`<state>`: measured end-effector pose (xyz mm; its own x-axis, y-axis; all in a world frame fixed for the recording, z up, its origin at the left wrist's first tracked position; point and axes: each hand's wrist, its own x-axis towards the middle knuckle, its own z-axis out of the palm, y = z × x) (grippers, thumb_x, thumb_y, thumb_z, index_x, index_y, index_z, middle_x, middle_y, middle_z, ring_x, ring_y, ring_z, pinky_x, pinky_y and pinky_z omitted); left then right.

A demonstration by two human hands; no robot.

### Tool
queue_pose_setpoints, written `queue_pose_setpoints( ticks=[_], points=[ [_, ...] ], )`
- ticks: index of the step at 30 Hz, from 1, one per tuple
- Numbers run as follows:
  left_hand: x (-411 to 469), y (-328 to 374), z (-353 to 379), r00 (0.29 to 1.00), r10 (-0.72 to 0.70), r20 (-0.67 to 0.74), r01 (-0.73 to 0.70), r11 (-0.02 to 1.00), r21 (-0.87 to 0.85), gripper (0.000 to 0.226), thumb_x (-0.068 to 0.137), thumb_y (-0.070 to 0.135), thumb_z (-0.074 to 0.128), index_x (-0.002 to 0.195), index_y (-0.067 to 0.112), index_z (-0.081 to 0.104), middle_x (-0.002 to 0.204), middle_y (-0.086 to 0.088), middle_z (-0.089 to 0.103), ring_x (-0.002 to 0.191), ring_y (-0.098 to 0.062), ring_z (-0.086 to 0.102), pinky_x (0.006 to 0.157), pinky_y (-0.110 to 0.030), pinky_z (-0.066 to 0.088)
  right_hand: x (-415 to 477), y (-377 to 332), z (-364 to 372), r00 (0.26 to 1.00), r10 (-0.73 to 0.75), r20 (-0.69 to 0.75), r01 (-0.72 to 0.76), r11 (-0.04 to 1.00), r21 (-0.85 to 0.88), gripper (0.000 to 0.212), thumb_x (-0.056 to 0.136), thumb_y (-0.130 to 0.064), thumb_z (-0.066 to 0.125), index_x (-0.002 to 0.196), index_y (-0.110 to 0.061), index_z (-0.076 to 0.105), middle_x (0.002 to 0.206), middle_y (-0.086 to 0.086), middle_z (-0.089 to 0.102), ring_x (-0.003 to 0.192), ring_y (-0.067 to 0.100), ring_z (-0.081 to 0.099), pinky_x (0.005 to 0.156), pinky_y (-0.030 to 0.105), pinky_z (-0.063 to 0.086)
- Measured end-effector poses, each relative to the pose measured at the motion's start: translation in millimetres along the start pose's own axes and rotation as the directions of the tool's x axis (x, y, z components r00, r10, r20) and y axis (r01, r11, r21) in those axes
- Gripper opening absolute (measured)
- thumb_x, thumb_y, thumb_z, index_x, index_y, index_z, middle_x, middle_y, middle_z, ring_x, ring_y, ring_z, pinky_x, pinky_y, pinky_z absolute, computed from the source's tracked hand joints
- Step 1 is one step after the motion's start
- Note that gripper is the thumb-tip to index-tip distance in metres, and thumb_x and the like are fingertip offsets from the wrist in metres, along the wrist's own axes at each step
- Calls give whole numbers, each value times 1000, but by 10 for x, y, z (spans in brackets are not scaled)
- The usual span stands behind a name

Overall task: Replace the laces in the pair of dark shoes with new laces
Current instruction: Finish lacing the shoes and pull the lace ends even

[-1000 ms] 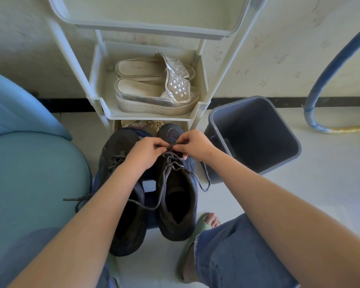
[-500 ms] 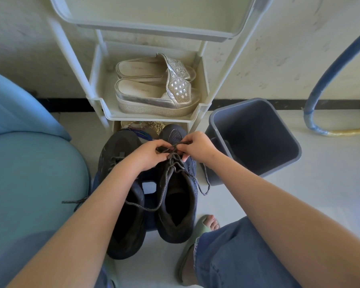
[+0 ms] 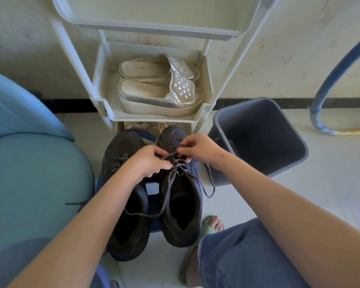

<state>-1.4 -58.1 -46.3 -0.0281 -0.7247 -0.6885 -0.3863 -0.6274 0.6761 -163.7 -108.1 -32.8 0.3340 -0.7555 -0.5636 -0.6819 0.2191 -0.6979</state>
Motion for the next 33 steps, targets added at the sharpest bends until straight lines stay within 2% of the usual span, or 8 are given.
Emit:
queue_pose_setpoints(
  ticks=[2,4,10,15,19,22,28,33],
  points=[
    [-33,35,19,999,-28,-37,31,998,61,12,82,16,69,90,15,62,55,2,47,36,-7,35,35,-15,26,-1,8,-4,1000,-10,0,10,1000,-15,15,92,-12,62,100,0,66,82,4,67,64,11,58,71,23,48],
    [-82,63,21,996,-70,-49,74,993,93,10,83,20,68,82,14,60,50,4,36,33,-9,26,37,-17,22,-3,13,-7,1000,-18,0,18,1000,-19,14,92,-13,62,98,-1,66,83,5,67,61,10,57,68,20,46],
    [-123,98,13,992,-88,-91,98,988,120,19,84,19,65,83,11,47,61,0,29,47,-15,22,48,-23,21,1,12,-11,999,-40,9,40,998,-38,17,92,-12,62,101,1,65,80,2,65,65,14,58,74,24,49],
    [-121,89,-22,989,-131,-67,135,989,55,18,83,18,68,87,11,52,65,-4,33,49,-16,23,50,-24,23,-1,17,-34,999,-42,-21,40,997,-59,12,91,-14,64,97,-4,67,68,3,62,51,4,51,51,9,40],
    [-115,81,-46,993,-111,-37,113,992,54,12,86,17,63,90,17,52,61,-2,27,48,-15,20,50,-24,21,14,34,-51,997,-53,-54,48,995,-90,12,89,-15,66,97,-6,67,67,3,62,65,15,56,62,17,43],
    [-98,77,-46,990,-144,-16,144,989,30,6,88,16,60,92,15,56,59,-1,31,48,-14,21,50,-23,20,25,44,-52,995,-63,-72,56,993,-101,14,88,-12,67,99,-4,68,67,-2,61,59,6,57,59,7,42],
    [-56,57,-20,979,-202,1,202,978,56,6,88,15,55,93,12,57,56,-1,35,45,-14,21,48,-22,19,37,38,-37,997,-64,-35,60,992,-115,9,87,-8,68,95,-5,69,80,6,69,64,9,59,74,19,48],
    [-44,90,-17,962,-263,70,259,964,55,15,91,15,50,79,11,42,54,1,29,46,-13,16,49,-24,13,35,37,9,997,-65,-32,59,986,-158,13,88,-12,67,98,-4,68,78,5,66,65,9,58,65,9,41]
  ],
)
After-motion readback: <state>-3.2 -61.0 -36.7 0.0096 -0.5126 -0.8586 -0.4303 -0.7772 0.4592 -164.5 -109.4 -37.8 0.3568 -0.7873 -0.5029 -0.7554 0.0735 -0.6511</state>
